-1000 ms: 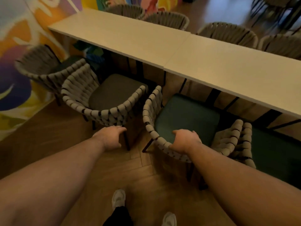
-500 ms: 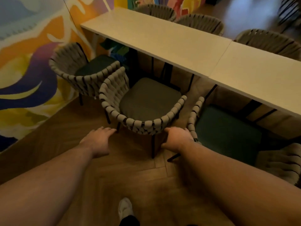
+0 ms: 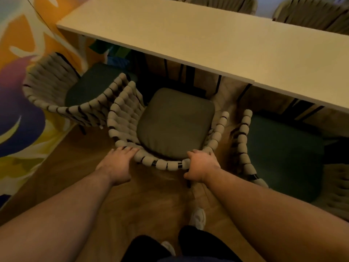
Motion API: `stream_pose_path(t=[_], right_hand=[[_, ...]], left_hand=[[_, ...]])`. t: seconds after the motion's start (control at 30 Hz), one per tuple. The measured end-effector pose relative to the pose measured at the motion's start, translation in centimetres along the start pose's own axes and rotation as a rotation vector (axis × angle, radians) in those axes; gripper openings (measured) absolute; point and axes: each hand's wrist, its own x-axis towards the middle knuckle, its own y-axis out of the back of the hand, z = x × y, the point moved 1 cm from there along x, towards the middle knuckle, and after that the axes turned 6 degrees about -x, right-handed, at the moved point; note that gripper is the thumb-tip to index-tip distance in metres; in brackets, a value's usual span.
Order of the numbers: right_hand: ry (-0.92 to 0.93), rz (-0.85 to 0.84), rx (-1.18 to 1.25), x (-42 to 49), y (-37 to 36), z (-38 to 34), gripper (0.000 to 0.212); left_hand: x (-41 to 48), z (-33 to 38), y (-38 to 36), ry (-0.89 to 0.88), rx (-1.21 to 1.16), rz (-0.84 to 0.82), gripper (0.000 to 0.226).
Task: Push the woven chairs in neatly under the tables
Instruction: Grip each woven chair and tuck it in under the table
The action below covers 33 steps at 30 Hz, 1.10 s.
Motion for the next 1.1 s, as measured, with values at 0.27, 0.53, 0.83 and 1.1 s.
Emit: stream_pose_path(t=[0.27,0.53,0.83,1.1], right_hand=[[-0.120,-0.103,0.099,6.5,-0.2,-1.9,0.090],[-0.288,-0.195,0.133,10.6,-2.9,-5.3,0.096],[-0.186,-0.199,-0.038,13.3,-7.0,-7.2,0.041],[-0.158,-0.123,-0.144,15.2,-5.4,-6.4,0.015]], left_hand=[[10.2,-3.5,1.3,-0.123,0.125,-0.151,0.119],[18.3,-7.0,0.4,-0.385,0.345,-0.314,0.116],[19.6,-8.5,-3.2,-0.515,0.273,-0.356,0.071],[22.7,-8.4,-1.8,-0.490,0.302,-0.330,0.053]])
